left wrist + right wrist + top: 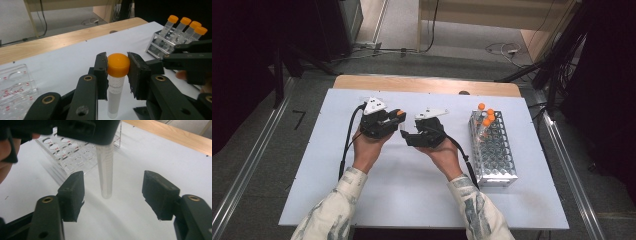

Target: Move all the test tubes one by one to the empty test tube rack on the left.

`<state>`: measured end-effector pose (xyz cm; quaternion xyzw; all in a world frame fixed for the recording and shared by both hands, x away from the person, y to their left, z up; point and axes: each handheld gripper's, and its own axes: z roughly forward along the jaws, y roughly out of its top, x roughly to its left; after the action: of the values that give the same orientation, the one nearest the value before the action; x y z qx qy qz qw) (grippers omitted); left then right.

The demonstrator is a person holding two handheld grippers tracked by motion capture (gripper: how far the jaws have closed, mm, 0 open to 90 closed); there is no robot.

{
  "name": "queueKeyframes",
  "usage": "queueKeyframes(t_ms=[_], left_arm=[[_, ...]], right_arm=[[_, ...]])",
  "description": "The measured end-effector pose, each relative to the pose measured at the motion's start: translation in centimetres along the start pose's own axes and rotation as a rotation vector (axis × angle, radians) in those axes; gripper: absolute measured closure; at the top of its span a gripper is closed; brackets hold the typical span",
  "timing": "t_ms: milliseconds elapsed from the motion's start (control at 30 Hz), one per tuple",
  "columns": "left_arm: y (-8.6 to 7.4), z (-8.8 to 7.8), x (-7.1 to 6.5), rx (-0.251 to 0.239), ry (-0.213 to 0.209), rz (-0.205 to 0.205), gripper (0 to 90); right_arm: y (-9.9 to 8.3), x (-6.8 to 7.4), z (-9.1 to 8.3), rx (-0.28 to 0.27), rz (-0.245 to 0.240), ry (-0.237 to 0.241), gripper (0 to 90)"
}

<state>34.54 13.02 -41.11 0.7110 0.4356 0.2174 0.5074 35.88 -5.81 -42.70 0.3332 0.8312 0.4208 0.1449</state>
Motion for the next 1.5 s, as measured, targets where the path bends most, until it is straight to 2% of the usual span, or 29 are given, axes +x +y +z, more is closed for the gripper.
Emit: queueKeyframes(t_ms=[367, 900, 1300, 1500], left_arm=[[0.7, -0.9, 1.5, -0.019, 0.031, -0.022, 70.4], [1.9, -3.8, 3.7, -0.072, 0.085, -0.043, 70.4], [2.0, -5.6, 5.2, -0.097, 0.133, -0.058, 70.4], [1.8, -6.2, 5.9, -0.091, 0.157, -0.059, 70.4]], right_arm=[[-0.2, 0.1, -1.0, -0.029, -0.004, -0.009, 31.3], [-0.5, -0.4, -1.3, -0.031, 0.016, -0.012, 30.7], [-0.7, -0.8, -1.4, -0.028, 0.024, -0.014, 30.5], [-0.8, -0.9, -1.5, -0.029, 0.025, -0.015, 30.3]])
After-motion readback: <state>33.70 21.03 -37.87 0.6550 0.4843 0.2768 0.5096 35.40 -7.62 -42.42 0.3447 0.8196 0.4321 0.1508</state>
